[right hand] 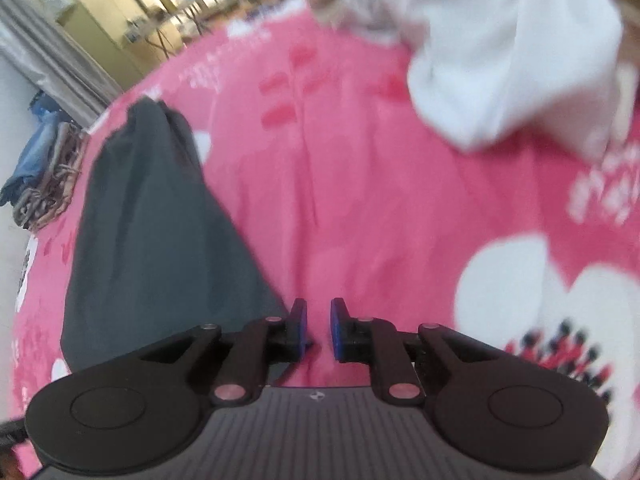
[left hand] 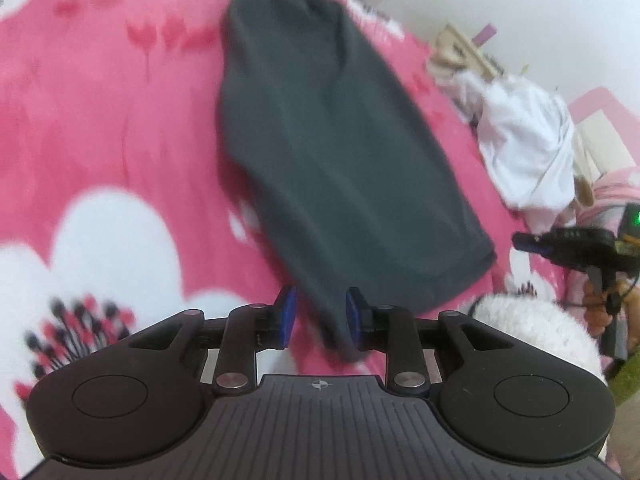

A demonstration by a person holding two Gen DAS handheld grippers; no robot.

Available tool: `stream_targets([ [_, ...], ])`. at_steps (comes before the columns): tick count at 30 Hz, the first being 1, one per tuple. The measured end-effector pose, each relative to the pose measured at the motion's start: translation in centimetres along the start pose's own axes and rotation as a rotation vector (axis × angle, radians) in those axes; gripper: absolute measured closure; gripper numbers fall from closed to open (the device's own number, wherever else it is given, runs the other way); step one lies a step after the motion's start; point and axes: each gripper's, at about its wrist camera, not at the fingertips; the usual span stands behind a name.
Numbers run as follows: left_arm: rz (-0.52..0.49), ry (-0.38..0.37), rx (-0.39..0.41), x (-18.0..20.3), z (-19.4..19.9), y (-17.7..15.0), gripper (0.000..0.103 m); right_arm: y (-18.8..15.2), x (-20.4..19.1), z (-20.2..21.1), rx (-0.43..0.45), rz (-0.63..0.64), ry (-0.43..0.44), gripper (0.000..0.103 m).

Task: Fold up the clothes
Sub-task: 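Open both grippers and lay the folded sweatpants flat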

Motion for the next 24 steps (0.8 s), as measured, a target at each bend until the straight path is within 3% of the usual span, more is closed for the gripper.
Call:
stream_targets([
  [4, -0.022, -0.035, 0.033, 1.4, -1.3, 1.6, 0.076, -0.2, -2.0, 0.8, 0.079, 0.089, 0.056, 0.088],
  [8, -0.068, -0.048, -0.035, 2.7, -4.9, 1.4, 0.075, -0.9, -3.4, -1.7, 0.059, 0.12, 0.099, 0.088],
  [10, -0.087, -0.015, -0.08, 2.8, -6.8, 0.7, 0.075, -1.6, -3.2, -3.6, 0.017, 0.134, 0.067, 0.088],
  [12, -0.072, -0.014, -0.071, 2.4, -7.4, -0.1, 0.075, -2.5, -2.5, -5.6, -0.045, 0.146, -0.007, 0.094],
  [18, 0.005, -0.063, -0.065, 1.2, -7.6, -0.1, 0.075, -2.7, -2.2, -4.5, -0.017, 0.12, -0.018, 0.094],
  [23, 0.027, -0.066, -0.044, 1.0, -7.6, -0.1, 0.075, -3.2, -4.1, -1.9, 0.155, 0.168, -0.018, 0.09],
  [24, 0.028, -0.065, -0.039, 0.9, -7.5, -0.2, 0.075, -3.4, -3.9, -2.3, 0.152, 0.148, -0.031, 0.09],
])
Point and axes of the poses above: each gripper's, at about its wrist camera, not at the fingertips, and z roughly against the way its jaws point, x to its right, y to its top, and after that the axes turned 2 degrees about -x, right-handed
